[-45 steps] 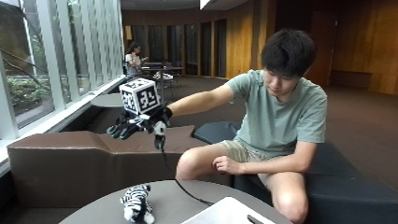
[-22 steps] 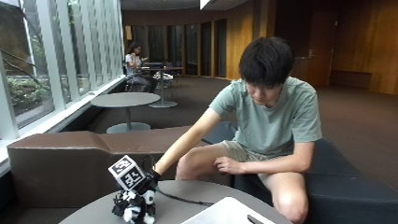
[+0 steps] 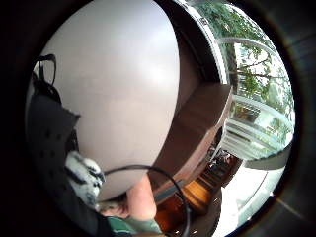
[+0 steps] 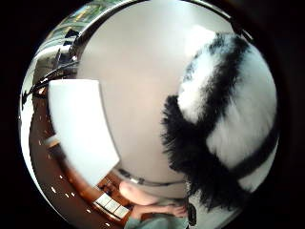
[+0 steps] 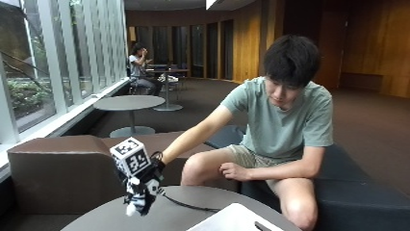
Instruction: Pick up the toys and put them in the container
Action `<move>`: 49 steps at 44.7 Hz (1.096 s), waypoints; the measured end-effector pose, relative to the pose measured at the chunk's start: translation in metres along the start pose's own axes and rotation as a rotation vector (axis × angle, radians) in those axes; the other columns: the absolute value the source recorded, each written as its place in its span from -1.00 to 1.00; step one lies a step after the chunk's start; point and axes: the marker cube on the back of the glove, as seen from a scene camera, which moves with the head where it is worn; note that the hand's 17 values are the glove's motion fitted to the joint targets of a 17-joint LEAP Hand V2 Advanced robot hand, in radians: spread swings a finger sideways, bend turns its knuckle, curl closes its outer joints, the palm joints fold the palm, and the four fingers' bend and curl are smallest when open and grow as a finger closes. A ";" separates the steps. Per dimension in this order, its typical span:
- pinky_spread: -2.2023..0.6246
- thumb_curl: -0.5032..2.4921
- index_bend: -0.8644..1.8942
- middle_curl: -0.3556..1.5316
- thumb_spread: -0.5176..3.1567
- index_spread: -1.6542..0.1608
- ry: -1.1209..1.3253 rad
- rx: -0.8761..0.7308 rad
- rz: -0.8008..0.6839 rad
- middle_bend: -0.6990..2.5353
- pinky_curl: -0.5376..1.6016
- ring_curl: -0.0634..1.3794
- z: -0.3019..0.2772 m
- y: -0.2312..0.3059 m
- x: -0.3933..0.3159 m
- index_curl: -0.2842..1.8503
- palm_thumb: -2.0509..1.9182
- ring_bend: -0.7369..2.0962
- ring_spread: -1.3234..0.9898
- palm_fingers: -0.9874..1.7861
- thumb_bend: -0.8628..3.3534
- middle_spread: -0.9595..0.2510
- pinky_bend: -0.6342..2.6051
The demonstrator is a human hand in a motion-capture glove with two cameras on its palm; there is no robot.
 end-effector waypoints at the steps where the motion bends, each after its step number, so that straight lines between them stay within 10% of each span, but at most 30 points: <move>1: 0.33 -0.28 -0.22 -0.09 -0.17 0.51 0.002 0.008 -0.011 -0.09 -0.15 0.03 -0.013 0.002 -0.005 -0.67 0.29 0.37 -0.11 0.51 -0.53 0.30 0.04; 24: 0.31 -0.16 -0.15 0.04 -0.31 0.46 0.013 0.276 -0.177 -0.06 -0.11 0.02 -0.280 0.087 -0.197 -0.65 0.32 0.39 -0.15 0.49 -0.57 0.29 0.03; 49: 0.30 -0.08 -0.16 0.13 -0.34 0.43 -0.003 0.331 -0.435 -0.09 -0.09 0.00 -0.272 0.110 -0.414 -0.65 0.33 0.40 -0.16 0.47 -0.59 0.27 0.03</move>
